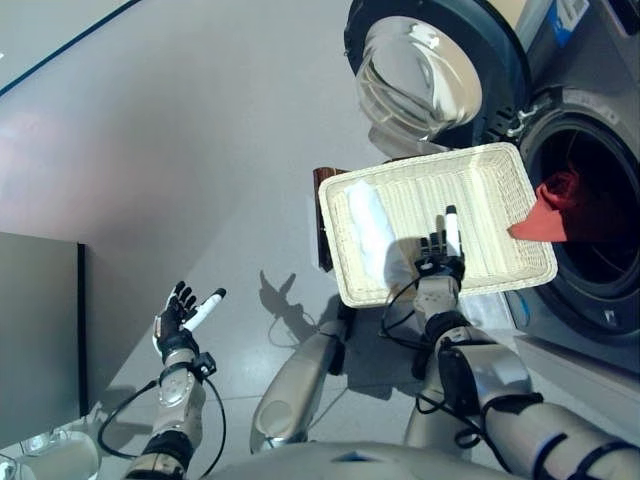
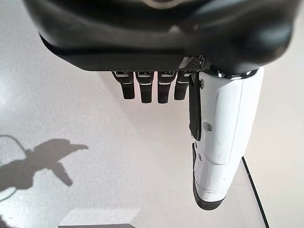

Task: Pick up the clothes and place them into the washing machine

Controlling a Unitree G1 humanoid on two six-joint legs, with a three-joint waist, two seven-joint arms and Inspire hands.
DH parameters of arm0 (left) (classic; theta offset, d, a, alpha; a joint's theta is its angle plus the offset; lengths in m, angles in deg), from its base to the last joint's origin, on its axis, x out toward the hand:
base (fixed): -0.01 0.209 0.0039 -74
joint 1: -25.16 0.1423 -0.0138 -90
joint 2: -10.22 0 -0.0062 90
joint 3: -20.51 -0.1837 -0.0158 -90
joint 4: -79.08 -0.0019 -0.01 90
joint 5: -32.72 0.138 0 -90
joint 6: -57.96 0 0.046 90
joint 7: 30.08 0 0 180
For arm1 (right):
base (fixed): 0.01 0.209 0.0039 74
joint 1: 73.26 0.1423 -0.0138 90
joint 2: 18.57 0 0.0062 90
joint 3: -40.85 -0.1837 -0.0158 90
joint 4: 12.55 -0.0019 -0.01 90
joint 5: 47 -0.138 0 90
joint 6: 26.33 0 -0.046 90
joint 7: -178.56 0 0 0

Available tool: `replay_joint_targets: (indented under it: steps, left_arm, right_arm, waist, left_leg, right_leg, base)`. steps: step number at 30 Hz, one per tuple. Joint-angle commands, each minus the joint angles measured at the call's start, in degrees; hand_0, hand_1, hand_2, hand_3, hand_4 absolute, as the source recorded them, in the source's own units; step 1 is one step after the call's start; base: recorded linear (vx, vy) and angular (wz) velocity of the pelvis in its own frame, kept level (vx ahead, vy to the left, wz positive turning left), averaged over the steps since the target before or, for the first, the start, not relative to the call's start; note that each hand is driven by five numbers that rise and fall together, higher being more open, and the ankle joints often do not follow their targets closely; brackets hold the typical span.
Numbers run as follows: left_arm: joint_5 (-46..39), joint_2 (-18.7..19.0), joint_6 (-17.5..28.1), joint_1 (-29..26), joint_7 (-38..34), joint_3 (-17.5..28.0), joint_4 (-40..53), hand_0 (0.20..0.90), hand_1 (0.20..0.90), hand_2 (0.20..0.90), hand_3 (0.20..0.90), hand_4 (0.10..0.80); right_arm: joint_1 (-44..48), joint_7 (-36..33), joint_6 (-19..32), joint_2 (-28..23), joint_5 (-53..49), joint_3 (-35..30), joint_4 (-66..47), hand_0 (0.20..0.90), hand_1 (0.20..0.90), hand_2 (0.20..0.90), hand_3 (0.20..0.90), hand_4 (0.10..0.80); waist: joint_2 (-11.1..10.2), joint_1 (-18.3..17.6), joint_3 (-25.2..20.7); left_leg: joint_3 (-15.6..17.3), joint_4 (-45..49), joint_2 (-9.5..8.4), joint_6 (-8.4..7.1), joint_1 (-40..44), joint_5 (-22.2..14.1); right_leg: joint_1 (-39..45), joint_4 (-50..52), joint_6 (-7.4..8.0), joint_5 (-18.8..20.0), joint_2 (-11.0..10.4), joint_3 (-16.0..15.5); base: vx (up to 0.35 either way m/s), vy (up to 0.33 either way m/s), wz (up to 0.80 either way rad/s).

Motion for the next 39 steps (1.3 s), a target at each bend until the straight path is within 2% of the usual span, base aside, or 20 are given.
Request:
replay_joint_targets:
  steps: [1,4,5,6,13,20,23,30,39]
  left_arm:
    - [-0.08,3.76,4.2,1.57,-1.26,0.42,-0.04,0.9,0.9,0.9,0.9,0.8]
    - [-0.03,3.08,4.73,2.3,-1.14,-1.29,0.78,0.9,0.9,0.9,0.9,0.8]
    - [-0.02,3.06,4.73,2.3,-1.15,-1.31,0.79,0.9,0.9,0.9,0.9,0.8]
    - [-0.1,2.68,5.18,2.69,-0.97,-2.33,1.03,0.9,0.9,0.9,0.9,0.8]
    - [-0.93,1.28,5.41,3.53,0.25,-5.61,1.53,0.9,0.9,0.9,0.9,0.8]
    - [-1.75,1.09,5.44,3.92,1.1,-6.62,2.04,0.9,0.9,0.9,0.9,0.8]
    - [-2.25,1.13,5.6,4.25,1.55,-7.19,2.91,0.9,0.9,0.9,0.9,0.8]
    - [-1.95,1.35,5.55,4.33,1.74,-8.36,4.1,0.9,0.9,0.9,0.9,0.8]
    - [-1.96,1.99,5.96,4.25,1.3,-7.83,6.02,0.9,0.9,0.9,0.9,0.8]
  right_arm:
    - [0.38,-0.02,4.6,-1.45,-0.9,-1.96,-5.3,0.9,0.9,0.9,0.9,0.8]
    - [-0.05,-1.9,6.29,-2.25,-0.05,-3.47,-8.07,0.9,0.9,0.9,0.9,0.8]
    - [-0.06,-1.92,6.28,-2.27,-0.02,-3.48,-8.08,0.9,0.9,0.9,0.9,0.8]
    - [0.39,-3.03,7.44,-3.24,0.55,-4.42,-9.68,0.9,0.9,0.9,0.9,0.8]
    - [2.0,-5.81,9.45,-7.34,2.72,-6.51,-12.38,0.9,0.9,0.9,0.9,0.8]
    - [4.98,-7.86,10.0,-11.52,4.51,-7.05,-12.08,0.9,0.9,0.9,0.9,0.8]
    - [7.67,-8.81,10.15,-15.02,5.42,-6.79,-11.51,0.9,0.9,0.9,0.9,0.8]
    - [11.72,-9.92,9.63,-18.88,6.44,-5.96,-9.23,0.9,0.9,0.9,0.9,0.8]
    - [13.81,-10.63,8.82,-20.0,7.44,-4.2,-6.11,0.9,0.9,0.9,0.9,0.8]
  waist:
    - [3.93,0.38,-1.46]
    - [5.78,0.09,-1.33]
    - [5.79,0.13,-1.36]
    - [6.98,-0.06,-1.29]
    - [9.12,-0.85,-1.52]
    - [10.4,-1.09,-1.67]
    - [11.27,-1.01,-1.85]
    - [12.04,-0.67,-1.92]
    - [12.32,-0.25,-1.36]
  left_leg:
    - [2.07,-0.19,-3.0,-0.97,-3.47,-0.44]
    - [2.83,0.03,-3.21,-0.86,-3.81,-0.51]
    - [2.85,0.04,-3.21,-0.86,-3.83,-0.51]
    - [3.3,0.1,-3.45,-0.8,-3.99,-0.52]
    - [4.8,-0.05,-3.58,-0.63,-4.37,-0.86]
    - [6.1,-0.02,-3.7,-0.39,-4.92,-1.23]
    - [6.46,-0.1,-3.89,-0.33,-5.09,-1.31]
    - [6.89,-0.32,-4.17,-0.23,-5.8,-1.33]
    - [7.2,0.82,-4.17,-0.13,-7.74,-1.69]
  right_leg:
    - [6.01,-6.6,1.61,0.69,-1.07,1.79]
    - [5.3,-6.39,1.82,0.78,-1.49,2.79]
    - [5.27,-6.38,1.83,0.78,-1.48,2.8]
    - [4.68,-6.29,1.95,0.85,-1.64,3.58]
    - [2.99,-6.61,2.3,1.55,-1.95,5.81]
    - [1.52,-6.79,2.45,2.03,-1.98,7.35]
    - [0.56,-6.6,2.49,2.21,-2.13,7.96]
    - [-0.97,-6.05,2.34,2.22,-2.08,8.77]
    - [-3.05,-4.79,2.16,2.0,-1.95,9.18]
  base:
    - [-0.006,0.112,-0.13]
    - [0.0,0.098,-0.16]
    - [0.0,0.091,-0.17]
    - [0.003,0.089,-0.11]
    - [0.009,0.064,-0.1]
    - [0.006,0.036,-0.14]
    - [0.015,0.01,-0.08]
    - [0.012,0.007,-0.06]
    - [0.002,0.002,-0.01]
